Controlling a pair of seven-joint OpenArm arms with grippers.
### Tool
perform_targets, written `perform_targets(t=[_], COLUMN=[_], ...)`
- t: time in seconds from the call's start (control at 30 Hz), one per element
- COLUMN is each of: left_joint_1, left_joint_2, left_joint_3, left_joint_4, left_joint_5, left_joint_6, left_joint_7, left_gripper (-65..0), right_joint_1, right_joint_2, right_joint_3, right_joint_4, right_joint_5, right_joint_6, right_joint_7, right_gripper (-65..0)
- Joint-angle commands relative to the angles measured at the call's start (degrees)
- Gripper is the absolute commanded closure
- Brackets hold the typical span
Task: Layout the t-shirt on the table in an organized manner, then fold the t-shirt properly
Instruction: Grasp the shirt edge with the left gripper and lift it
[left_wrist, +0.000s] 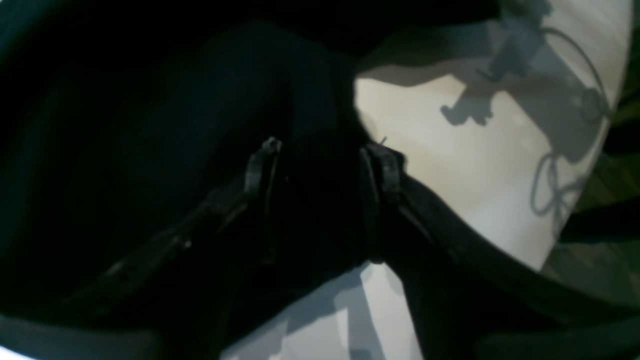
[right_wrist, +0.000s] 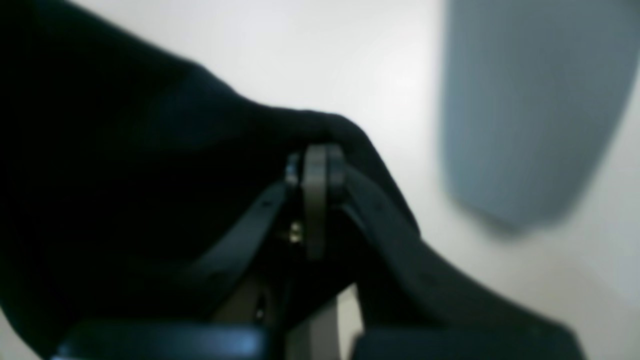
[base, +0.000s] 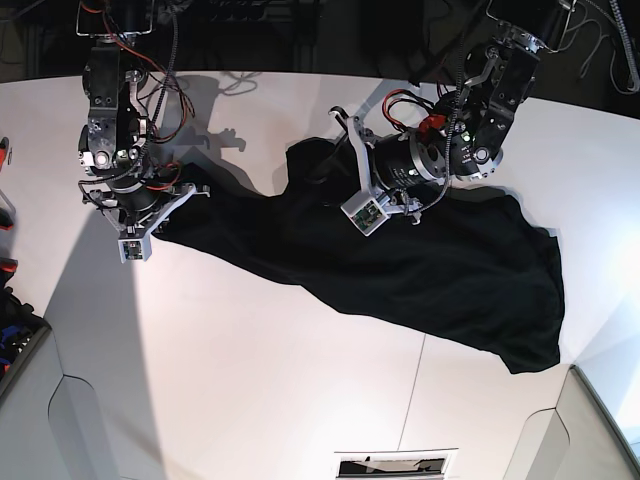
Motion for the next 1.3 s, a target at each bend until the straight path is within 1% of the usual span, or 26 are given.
perform_targets(t=[0.0, 0.2, 0.33, 0.37, 0.43, 0.5, 0.67, 0.83, 1.03, 1.27], left_joint_1=[-0.17, 4.11, 8.33, 9.25, 10.64, 11.13, 11.02, 9.46, 6.12, 5.86], left_joint_2=[-0.11, -0.11, -0.11, -0.09, 0.46, 1.20, 3.56, 6.45, 6.67, 6.69], left_joint_3=[-0.24, -0.24, -0.24, -0.24, -0.24, -0.24, -0.22, -0.22, -0.07, -0.07], left_joint_4=[1.62, 5.09, 10.10, 11.30, 12.20, 12.04, 9.01, 5.01, -0.52, -3.50], left_joint_5=[-0.74, -0.76, -0.50, 0.13, 3.32, 5.90, 8.15, 10.05, 10.99, 12.96], left_joint_6=[0.37, 0.35, 0.37, 0.35, 0.39, 1.42, 1.84, 1.84, 2.73, 2.73], left_joint_7=[-0.37, 0.28, 0.22, -0.31, -2.27, -3.50, -5.81, -6.03, -6.16, -6.78], left_gripper=[-27.1, -27.0, -27.0, -27.0, -27.0, -27.0, -27.0, -27.0, -27.0, -26.9], right_joint_1=[0.04, 0.07, 0.02, 0.02, 0.00, 0.00, 0.00, 0.00, -0.17, -0.48], right_joint_2=[0.31, 0.31, 0.31, 0.28, 0.31, 0.31, 0.28, 0.28, 0.28, 0.31], right_joint_3=[0.11, 0.11, 0.11, 0.11, 0.11, 0.11, 0.11, 0.11, 0.11, 0.11], right_joint_4=[-0.66, -1.86, -1.86, -1.86, -1.86, -1.86, -1.86, -1.86, -1.86, -1.86], right_joint_5=[-0.22, -0.22, -0.24, -0.24, -0.24, -0.22, -0.22, -0.22, -0.22, -0.22], right_joint_6=[0.44, 0.42, 0.42, 0.42, 0.42, 0.42, 0.39, 0.39, 0.39, 0.39], right_joint_7=[-1.73, -1.46, -1.51, -1.53, -1.55, -1.75, -1.86, -2.62, -3.54, -3.48], right_gripper=[0.0, 0.0, 0.0, 0.0, 0.0, 0.0, 0.0, 0.0, 0.0, 0.0])
